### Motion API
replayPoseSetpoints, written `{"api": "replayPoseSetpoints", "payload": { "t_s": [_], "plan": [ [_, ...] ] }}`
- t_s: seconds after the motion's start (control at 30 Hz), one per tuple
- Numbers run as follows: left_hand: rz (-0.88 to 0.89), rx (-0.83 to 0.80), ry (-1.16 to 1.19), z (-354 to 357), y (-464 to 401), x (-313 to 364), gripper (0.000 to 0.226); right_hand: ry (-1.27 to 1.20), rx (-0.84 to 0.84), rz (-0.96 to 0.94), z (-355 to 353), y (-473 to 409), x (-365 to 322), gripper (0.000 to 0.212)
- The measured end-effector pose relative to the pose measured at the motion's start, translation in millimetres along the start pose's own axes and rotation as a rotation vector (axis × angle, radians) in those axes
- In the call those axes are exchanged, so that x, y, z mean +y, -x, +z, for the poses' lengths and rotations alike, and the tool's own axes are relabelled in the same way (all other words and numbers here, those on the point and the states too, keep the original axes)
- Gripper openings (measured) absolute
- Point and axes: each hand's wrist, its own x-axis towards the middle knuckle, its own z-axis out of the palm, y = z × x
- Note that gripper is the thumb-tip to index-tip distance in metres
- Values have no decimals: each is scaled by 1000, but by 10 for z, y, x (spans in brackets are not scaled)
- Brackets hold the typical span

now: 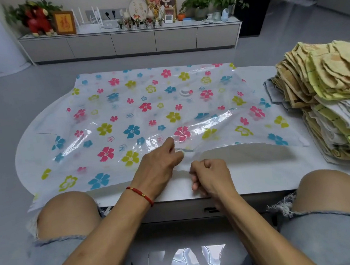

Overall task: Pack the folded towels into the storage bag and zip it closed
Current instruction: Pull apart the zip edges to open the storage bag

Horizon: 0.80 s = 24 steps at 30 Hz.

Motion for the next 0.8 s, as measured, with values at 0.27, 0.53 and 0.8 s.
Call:
{"api": "replayPoseSetpoints", "payload": {
  "t_s": [0.27,0.53,0.8],
  "plan": [
    [-133,-151,-109,-24,-86,-41,90,285,-73,-128,-59,161,-13,29],
    [-122,-141,-107,38,-97,-66,107,958,152,-802,34,533,-186,13],
    [-320,-89,-139,-6,-101,-98,112,1048,116,-493,-309,404,-30,57]
  ]
}}
